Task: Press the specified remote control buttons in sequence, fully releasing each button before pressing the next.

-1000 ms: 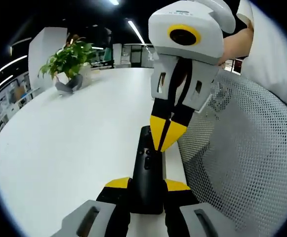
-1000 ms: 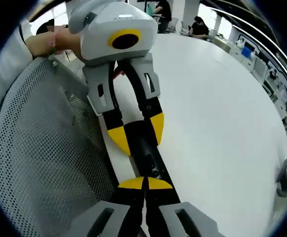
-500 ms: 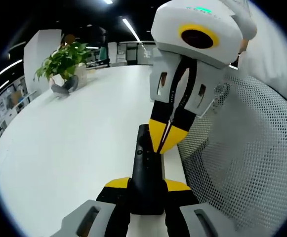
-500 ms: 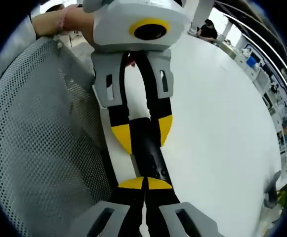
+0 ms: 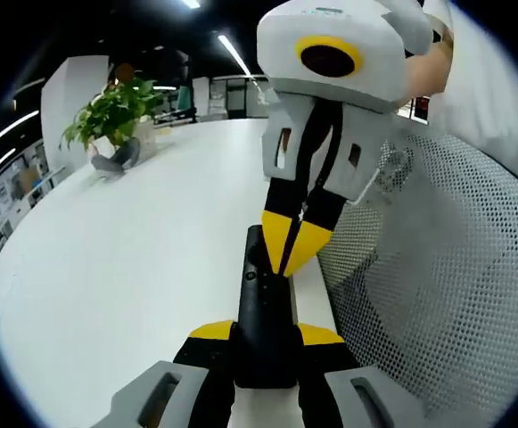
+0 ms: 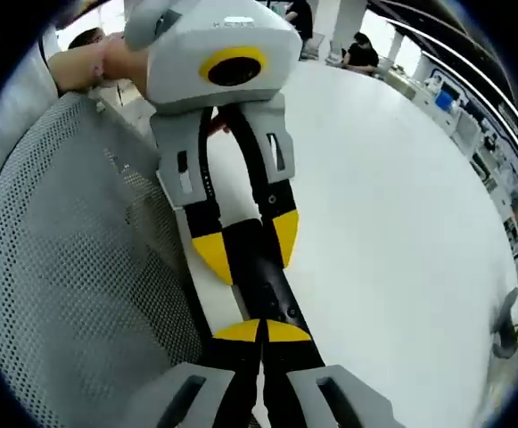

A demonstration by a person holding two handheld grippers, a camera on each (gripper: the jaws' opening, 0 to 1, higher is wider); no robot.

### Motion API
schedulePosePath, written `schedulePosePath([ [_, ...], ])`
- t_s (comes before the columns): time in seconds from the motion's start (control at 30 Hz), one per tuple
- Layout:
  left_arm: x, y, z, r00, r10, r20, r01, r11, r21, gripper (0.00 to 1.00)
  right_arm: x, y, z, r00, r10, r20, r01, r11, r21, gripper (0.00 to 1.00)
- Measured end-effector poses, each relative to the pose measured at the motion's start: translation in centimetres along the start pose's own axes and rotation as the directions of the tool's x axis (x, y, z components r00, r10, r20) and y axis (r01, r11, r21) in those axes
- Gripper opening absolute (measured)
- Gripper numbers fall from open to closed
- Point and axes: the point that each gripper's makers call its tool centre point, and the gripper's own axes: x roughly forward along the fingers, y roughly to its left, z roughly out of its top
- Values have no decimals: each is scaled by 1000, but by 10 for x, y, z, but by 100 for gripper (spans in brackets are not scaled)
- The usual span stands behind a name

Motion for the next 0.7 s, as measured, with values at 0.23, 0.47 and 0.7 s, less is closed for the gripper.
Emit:
schedulePosePath([
  [0.23,0,0,0,1000,1,2,-1,1000,-2,24,5,-3,12,1000,14,13,-14,1000,-26,0],
  [0.47,0,1,1,1000,-1,8,1,1000,-6,24,9,-2,11,1000,15,-23,-17,998,-56,0],
  [0.7,0,0,1,1000,-5,10,5,1000,-8,24,10,-2,10,998,-28,-51,23,995,-97,0],
])
